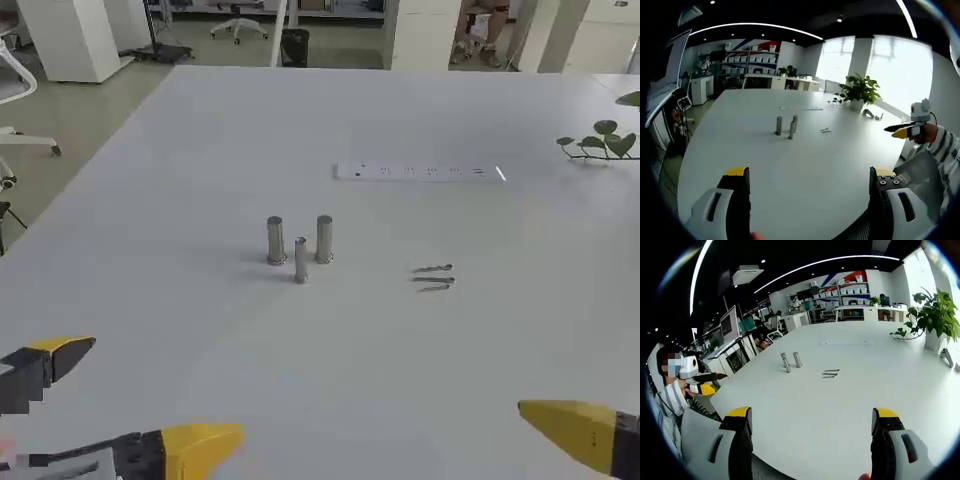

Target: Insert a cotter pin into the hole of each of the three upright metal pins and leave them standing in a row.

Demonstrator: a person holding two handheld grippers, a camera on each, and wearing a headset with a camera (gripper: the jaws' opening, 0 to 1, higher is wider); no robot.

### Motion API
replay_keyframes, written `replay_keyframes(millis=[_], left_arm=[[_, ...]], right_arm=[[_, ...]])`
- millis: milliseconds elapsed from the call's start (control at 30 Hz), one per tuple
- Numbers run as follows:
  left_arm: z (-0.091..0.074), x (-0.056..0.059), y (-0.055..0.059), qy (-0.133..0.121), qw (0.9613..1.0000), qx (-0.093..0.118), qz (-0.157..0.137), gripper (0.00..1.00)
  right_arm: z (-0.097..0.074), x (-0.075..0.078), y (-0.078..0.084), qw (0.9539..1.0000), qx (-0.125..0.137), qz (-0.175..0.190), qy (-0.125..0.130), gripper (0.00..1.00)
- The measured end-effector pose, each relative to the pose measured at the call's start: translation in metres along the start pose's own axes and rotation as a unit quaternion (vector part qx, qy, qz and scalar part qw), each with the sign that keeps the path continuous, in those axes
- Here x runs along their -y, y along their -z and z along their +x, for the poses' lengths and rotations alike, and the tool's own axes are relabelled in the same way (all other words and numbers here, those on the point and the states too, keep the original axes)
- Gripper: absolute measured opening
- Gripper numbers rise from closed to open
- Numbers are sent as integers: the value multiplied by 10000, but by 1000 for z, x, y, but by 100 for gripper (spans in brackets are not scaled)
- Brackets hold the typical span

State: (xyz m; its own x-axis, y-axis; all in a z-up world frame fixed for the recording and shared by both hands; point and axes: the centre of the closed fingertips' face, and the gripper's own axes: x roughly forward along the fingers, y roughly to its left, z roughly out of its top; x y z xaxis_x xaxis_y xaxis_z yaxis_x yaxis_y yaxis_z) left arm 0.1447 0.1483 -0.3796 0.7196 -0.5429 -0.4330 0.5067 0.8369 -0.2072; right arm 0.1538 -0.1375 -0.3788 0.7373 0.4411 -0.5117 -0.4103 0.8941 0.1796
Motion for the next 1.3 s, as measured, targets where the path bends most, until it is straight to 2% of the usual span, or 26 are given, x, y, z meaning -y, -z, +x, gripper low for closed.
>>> replay_keyframes(millis=[633,800,933,1100,1200,1300], left_arm=[[6,7,-2,73,9999,-72,-4,99],[4,5,-1,55,10000,-69,-33,99],[1,3,-1,39,10000,-56,59,99],[-1,-3,-2,-62,10000,-19,9,99],[0,-2,-1,16,9999,-35,-115,99],[1,1,0,90,9999,-45,-120,99]], right_arm=[[-7,5,6,10000,-58,-12,59,99],[-6,0,1,9999,56,-142,-10,99],[-3,-3,-4,9998,107,-187,-26,99],[2,-6,-9,9996,96,-249,-64,99],[3,-7,-10,9996,93,-233,-110,99],[3,-7,-13,9997,130,-155,-119,99]])
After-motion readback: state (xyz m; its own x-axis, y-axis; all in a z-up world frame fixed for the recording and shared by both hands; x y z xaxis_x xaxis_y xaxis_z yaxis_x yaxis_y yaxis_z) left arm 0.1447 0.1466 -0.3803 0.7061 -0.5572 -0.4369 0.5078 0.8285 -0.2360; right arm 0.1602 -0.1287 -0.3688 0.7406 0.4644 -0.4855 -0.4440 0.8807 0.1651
